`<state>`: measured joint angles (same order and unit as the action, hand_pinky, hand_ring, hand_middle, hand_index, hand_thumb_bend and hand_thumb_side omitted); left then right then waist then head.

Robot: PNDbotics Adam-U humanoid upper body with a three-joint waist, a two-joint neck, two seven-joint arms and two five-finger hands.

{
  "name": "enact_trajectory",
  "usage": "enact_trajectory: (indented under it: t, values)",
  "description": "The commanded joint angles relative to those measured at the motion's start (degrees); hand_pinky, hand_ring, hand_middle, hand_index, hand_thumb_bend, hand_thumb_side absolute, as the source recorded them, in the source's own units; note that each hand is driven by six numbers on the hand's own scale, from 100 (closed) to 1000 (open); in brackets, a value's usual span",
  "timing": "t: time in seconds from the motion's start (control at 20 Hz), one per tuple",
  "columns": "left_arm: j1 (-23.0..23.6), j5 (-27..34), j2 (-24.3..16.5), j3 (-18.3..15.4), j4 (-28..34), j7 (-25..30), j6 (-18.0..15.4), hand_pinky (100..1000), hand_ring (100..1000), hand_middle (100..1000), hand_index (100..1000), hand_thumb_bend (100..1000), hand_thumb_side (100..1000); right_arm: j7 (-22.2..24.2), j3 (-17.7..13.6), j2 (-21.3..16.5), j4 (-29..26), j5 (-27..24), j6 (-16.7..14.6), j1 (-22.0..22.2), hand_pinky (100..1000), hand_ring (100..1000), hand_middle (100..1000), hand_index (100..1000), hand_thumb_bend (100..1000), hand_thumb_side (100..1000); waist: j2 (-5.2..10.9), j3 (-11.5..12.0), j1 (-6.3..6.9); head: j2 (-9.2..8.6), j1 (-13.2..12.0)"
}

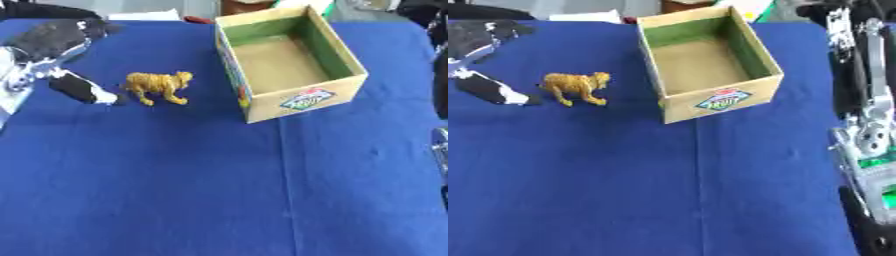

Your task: Pick up objects on the table and place them in the box.

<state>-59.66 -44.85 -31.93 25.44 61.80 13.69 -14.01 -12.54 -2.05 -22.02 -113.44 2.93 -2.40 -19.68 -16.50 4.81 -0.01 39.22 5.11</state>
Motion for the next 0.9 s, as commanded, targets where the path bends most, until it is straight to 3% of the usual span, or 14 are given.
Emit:
enact_trajectory:
  t: [0.05,0.2,0.55,0.9]
  values:
    - [-2.02,1.92,0.09,-1.27,-0.66,2.8,-0.25,720,855,865,1000,726,592,0.28,-0.03,-1.6,-1.15,-0.33,-0.15,-0.79,861,727,727,862,100,846,0.94,-0.13,0.17,-0.18,-0.26]
    - [-2.64,3.77,1.06,-1.58,-1.3,5.37,0.35,714,843,833,941,720,538,0.25,-0.04,-1.6,-1.15,-0.32,-0.11,-0.77,861,728,727,863,100,840,0.72,-0.75,0.49,-0.26,-0.32]
    - [-4.54,6.78,2.57,-3.44,-4.78,11.42,4.22,692,836,849,942,658,487,0.31,0.12,-1.6,-1.15,-0.38,-0.12,-0.89,862,728,726,863,100,836,0.36,-2.04,1.18,-0.67,-1.06]
    - [-5.4,4.0,3.58,-6.77,-8.91,17.75,7.61,692,838,853,939,495,405,0.27,0.1,-1.61,-1.15,-0.46,-0.26,-0.99,862,728,726,864,100,833,0.02,-3.06,1.64,-1.06,-1.94]
